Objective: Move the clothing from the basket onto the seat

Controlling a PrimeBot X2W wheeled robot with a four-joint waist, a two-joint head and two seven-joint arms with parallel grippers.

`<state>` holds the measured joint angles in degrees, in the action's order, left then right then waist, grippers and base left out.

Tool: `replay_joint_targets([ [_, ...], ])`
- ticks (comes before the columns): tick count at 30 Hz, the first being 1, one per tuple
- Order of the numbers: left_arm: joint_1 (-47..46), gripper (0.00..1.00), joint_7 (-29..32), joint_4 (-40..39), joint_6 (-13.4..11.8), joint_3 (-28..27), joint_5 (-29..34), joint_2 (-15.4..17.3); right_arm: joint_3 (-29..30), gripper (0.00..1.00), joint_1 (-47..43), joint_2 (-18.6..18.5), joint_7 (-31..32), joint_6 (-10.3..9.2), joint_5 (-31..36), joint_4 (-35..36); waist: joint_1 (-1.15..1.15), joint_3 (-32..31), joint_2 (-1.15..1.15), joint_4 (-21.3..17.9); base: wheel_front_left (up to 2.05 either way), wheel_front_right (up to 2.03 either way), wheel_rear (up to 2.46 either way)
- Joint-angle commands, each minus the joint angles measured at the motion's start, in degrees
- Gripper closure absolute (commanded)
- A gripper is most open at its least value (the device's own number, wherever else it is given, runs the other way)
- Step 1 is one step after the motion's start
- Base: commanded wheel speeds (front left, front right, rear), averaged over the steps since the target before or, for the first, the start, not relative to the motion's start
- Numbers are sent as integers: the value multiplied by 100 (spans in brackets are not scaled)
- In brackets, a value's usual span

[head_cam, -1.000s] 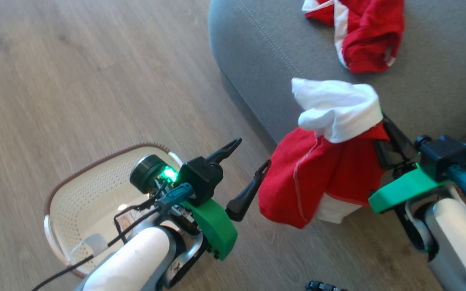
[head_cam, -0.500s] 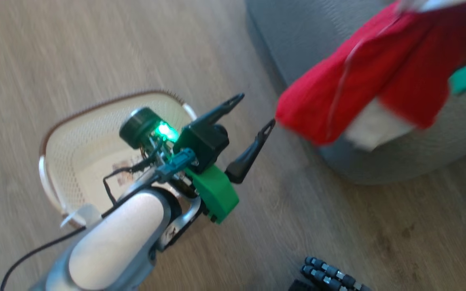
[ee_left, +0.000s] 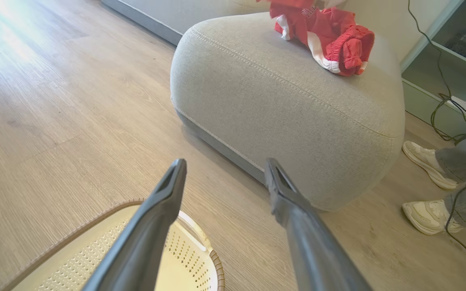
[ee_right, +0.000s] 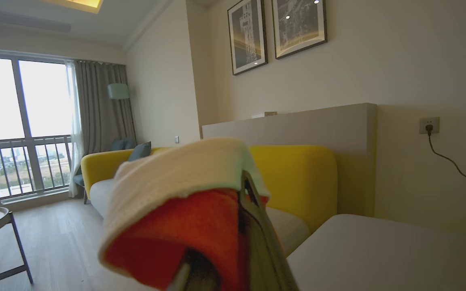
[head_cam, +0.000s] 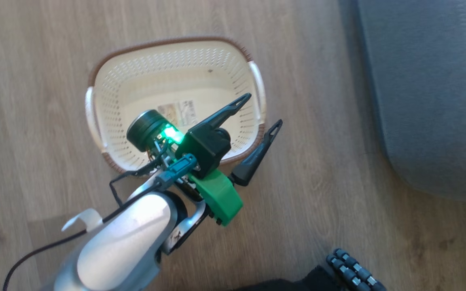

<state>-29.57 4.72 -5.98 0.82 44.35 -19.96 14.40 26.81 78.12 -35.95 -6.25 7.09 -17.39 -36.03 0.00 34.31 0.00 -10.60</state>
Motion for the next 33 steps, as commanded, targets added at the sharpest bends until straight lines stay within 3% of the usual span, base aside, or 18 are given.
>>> replay_joint_targets([
  [1, 3, 0, -46, -216, -52, -163, 12, 61, 237, 100, 309, -315, 110, 40, 291, 96, 0, 328, 0, 272, 0, 0, 0],
  [6, 54, 0, -10, -404, -202, -314, 46, 239, 1021, 100, 317, -268, 153, 40, 1068, -399, 0, 754, 0, 381, 0, 0, 0],
  [11, 233, 0, 99, -595, -412, -395, 92, 390, 1622, 100, -441, 389, -212, 40, 1569, -1023, 0, 1012, 0, 389, 0, 0, 0],
  [16, 397, 0, 287, -851, -605, -500, 163, 633, 1681, 100, -610, 945, -442, 40, 1995, -1452, 0, 1240, 0, 267, 0, 0, 0],
  [18, 448, 0, 324, -909, -641, -528, 161, 700, 1621, 60, -618, 1098, -476, 40, 2156, -1611, 0, 1213, 0, 221, 0, 0, 0],
  [19, 458, 0, 340, -946, -660, -542, 159, 719, 1618, 13, -606, 1145, -495, 40, 2205, -1675, 0, 1193, 0, 200, 0, 0, 0],
  [20, 458, 0, 340, -946, -660, -542, 159, 719, 1618, 13, -606, 1145, -495, 40, 2205, -1675, 0, 1193, 0, 200, 0, 0, 0],
  [21, 452, 0, 350, -984, -680, -562, 164, 733, 1615, 0, -592, 1177, -505, 40, 2253, -1732, 0, 1177, 0, 177, 0, 0, 0],
  [26, 308, 0, 390, -1082, -734, -691, 172, 787, 1474, 0, -489, 1195, -455, 40, 2464, -1884, 0, 1120, 0, 21, 0, 0, 0],
  [33, 234, 0, 334, -1001, -770, -828, 75, 804, 732, 0, -653, 1278, -513, 40, 2345, -1931, 0, 865, 0, -275, 0, 0, 0],
])
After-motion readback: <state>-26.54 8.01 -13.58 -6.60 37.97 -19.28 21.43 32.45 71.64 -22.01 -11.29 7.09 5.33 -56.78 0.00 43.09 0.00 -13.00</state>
